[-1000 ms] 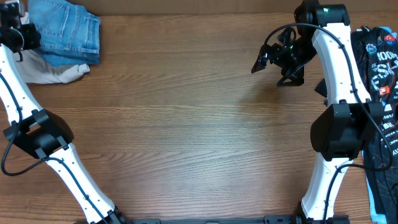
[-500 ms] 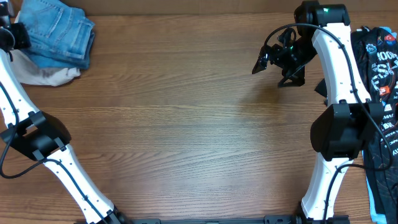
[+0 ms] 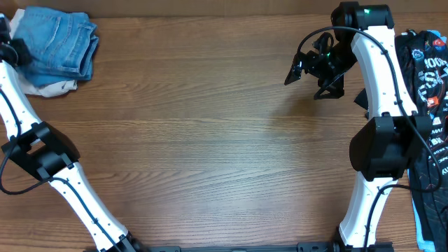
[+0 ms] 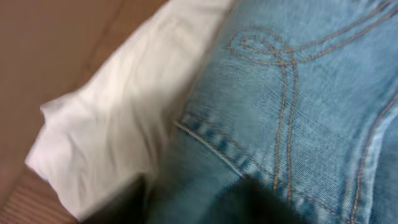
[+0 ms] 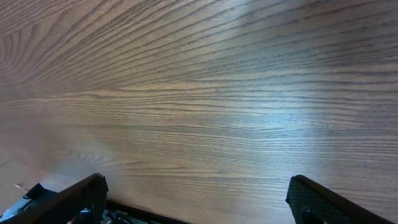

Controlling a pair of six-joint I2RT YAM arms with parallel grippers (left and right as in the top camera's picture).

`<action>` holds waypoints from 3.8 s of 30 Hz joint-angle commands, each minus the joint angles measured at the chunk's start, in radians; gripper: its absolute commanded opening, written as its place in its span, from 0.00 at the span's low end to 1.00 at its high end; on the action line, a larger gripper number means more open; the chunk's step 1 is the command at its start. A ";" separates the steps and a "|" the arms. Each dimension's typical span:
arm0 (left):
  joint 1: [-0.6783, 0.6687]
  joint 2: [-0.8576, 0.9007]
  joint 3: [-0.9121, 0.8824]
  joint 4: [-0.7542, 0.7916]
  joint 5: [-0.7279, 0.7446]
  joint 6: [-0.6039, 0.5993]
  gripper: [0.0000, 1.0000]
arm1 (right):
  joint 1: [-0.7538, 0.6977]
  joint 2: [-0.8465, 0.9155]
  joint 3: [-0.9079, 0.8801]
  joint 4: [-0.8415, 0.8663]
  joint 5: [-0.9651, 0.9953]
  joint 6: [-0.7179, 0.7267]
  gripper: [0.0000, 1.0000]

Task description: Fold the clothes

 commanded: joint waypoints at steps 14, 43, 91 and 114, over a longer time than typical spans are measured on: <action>0.005 0.008 0.081 -0.087 -0.029 -0.094 1.00 | 0.006 -0.037 0.027 0.002 0.006 -0.006 0.96; -0.009 0.009 -0.181 -0.092 0.064 -0.213 0.89 | 0.006 -0.037 0.027 0.026 0.006 -0.010 0.96; -0.243 -0.044 0.200 -0.431 0.118 -0.283 0.89 | 0.006 -0.037 0.027 0.051 0.007 -0.037 0.96; -0.217 -0.182 0.215 -0.433 0.053 -0.271 0.85 | 0.006 -0.037 0.027 0.068 0.006 -0.036 0.98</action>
